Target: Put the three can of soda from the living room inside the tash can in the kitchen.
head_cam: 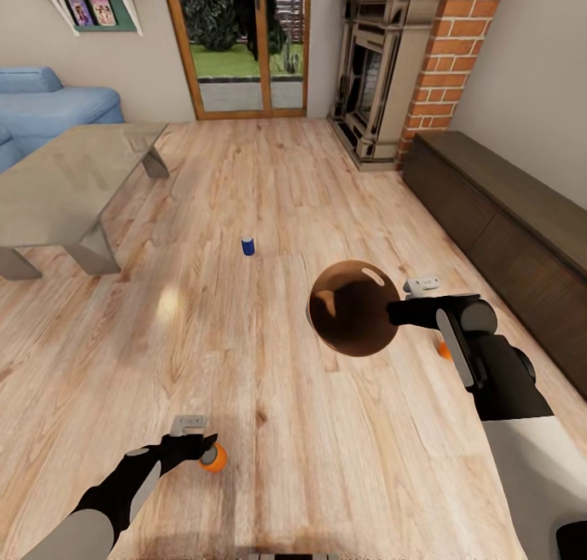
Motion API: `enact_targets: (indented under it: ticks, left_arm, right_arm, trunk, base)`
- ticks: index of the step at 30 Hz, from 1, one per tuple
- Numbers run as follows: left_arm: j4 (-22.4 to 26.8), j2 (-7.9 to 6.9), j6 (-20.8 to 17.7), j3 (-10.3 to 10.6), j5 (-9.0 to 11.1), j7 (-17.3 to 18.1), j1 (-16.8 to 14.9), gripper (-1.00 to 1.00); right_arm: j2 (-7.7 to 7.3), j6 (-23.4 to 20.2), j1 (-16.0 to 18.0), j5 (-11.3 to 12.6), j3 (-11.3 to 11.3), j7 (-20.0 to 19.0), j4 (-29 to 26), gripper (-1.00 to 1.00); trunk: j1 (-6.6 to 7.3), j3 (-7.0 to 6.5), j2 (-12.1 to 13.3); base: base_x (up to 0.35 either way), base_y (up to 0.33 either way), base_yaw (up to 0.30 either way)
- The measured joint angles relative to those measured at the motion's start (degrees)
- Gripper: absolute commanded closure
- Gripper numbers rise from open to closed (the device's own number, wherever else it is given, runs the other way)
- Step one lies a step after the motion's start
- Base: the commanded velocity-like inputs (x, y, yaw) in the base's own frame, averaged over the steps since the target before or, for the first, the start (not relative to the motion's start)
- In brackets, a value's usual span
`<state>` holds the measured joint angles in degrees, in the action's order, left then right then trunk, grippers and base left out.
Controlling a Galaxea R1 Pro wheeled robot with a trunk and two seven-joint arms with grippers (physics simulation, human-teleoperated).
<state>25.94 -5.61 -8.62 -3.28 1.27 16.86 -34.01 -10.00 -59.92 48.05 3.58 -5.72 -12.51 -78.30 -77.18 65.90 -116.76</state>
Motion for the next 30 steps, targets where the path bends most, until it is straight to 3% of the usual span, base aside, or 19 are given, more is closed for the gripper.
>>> enact_targets:
  ticks: [30]
  left_arm:
    - [0.2,-0.01,2.9,0.0,0.0,3.1,0.0,-1.0]
  right_arm:
    - [-0.01,0.0,0.0,-0.3,-1.1,0.0,0.0,1.0]
  trunk:
    - [0.0,2.26,0.0]
  base:
    - [0.033,0.022,0.0]
